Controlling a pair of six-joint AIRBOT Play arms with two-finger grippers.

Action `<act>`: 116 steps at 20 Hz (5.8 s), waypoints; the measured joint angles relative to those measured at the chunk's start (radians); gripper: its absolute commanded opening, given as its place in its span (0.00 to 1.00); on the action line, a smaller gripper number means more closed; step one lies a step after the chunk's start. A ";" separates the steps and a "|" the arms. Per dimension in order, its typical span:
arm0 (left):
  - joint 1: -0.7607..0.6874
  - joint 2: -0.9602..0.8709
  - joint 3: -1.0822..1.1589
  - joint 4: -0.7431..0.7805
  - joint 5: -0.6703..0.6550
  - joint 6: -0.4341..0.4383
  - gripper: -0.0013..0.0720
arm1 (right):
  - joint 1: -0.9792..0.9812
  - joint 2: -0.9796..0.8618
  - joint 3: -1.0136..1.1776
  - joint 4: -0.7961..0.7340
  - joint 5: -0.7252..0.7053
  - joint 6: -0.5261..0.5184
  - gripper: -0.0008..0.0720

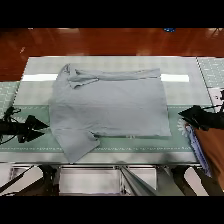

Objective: Fold the shirts.

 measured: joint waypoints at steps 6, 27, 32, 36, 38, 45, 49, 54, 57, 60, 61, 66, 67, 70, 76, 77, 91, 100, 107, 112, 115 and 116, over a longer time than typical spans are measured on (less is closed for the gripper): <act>-0.088 -0.052 -0.021 -0.051 0.055 0.006 0.71 | 0.000 0.049 -0.047 0.051 0.009 -0.026 0.58; -0.218 -0.095 -0.001 -0.058 0.072 0.067 0.05 | -0.001 0.015 -0.174 -0.233 0.077 0.145 0.58; -0.219 -0.095 -0.001 -0.057 0.083 0.067 0.05 | -0.001 -0.094 -0.180 -0.146 0.000 0.119 0.58; -0.219 -0.095 -0.001 -0.056 0.093 0.067 0.05 | -0.001 -0.198 -0.179 -0.016 -0.040 0.063 0.58; -0.220 -0.095 -0.001 -0.056 0.099 0.066 0.05 | 0.000 -0.248 -0.179 0.067 -0.065 0.021 0.56; -0.221 -0.089 0.001 -0.063 0.118 0.066 0.05 | 0.136 -0.324 -0.117 0.177 -0.137 -0.078 0.04; -0.221 -0.022 0.071 -0.181 0.091 0.089 0.05 | 0.197 -0.279 0.087 0.192 -0.063 -0.089 0.04; -0.221 0.106 0.417 -0.494 0.082 0.137 0.05 | 0.220 -0.183 0.591 0.194 -0.024 -0.055 0.04; -0.221 0.176 0.688 -0.557 0.108 0.144 0.05 | 0.223 -0.150 0.931 0.221 0.014 -0.021 0.04; -0.220 0.264 0.911 -0.558 0.168 0.147 0.05 | 0.224 -0.107 1.180 0.214 0.053 0.010 0.05; -0.220 0.303 0.965 -0.555 0.184 0.147 0.05 | 0.224 -0.085 1.242 0.198 0.060 0.021 0.05; -0.230 0.529 1.082 -0.374 0.239 0.127 0.05 | 0.224 0.056 1.378 0.066 0.105 0.053 0.04; -0.246 0.578 1.090 -0.300 0.243 0.101 0.05 | 0.224 0.085 1.387 0.036 0.122 0.062 0.04; -0.319 0.693 1.103 -0.061 0.250 0.016 0.05 | 0.224 0.160 1.402 -0.032 0.167 0.086 0.04; -0.431 0.765 1.081 0.341 0.120 -0.163 0.05 | 0.224 0.256 1.320 -0.127 0.233 0.140 0.04; -0.438 0.756 1.056 0.364 0.097 -0.184 0.05 | 0.224 0.261 1.277 -0.134 0.238 0.144 0.04; -0.484 0.020 0.583 -0.069 0.331 -0.063 0.05 | 0.397 -0.290 0.653 0.031 -0.138 -0.028 0.05; -0.494 -0.426 0.803 -0.113 0.421 -0.048 0.05 | 0.457 -0.814 0.940 0.074 -0.278 0.028 0.05; -0.456 -0.451 0.879 -0.079 0.144 0.043 0.05 | 0.407 -0.840 0.993 -0.002 -0.067 0.039 0.05; -0.421 -0.432 0.784 0.053 -0.022 0.060 0.05 | 0.370 -0.828 0.945 -0.120 0.103 0.042 0.05; -0.413 -0.425 0.710 0.085 -0.041 0.061 0.05 | 0.365 -0.826 0.870 -0.154 0.126 0.042 0.05; -0.414 -0.423 0.693 0.089 -0.040 0.062 0.05 | 0.365 -0.825 0.846 -0.159 0.123 0.042 0.05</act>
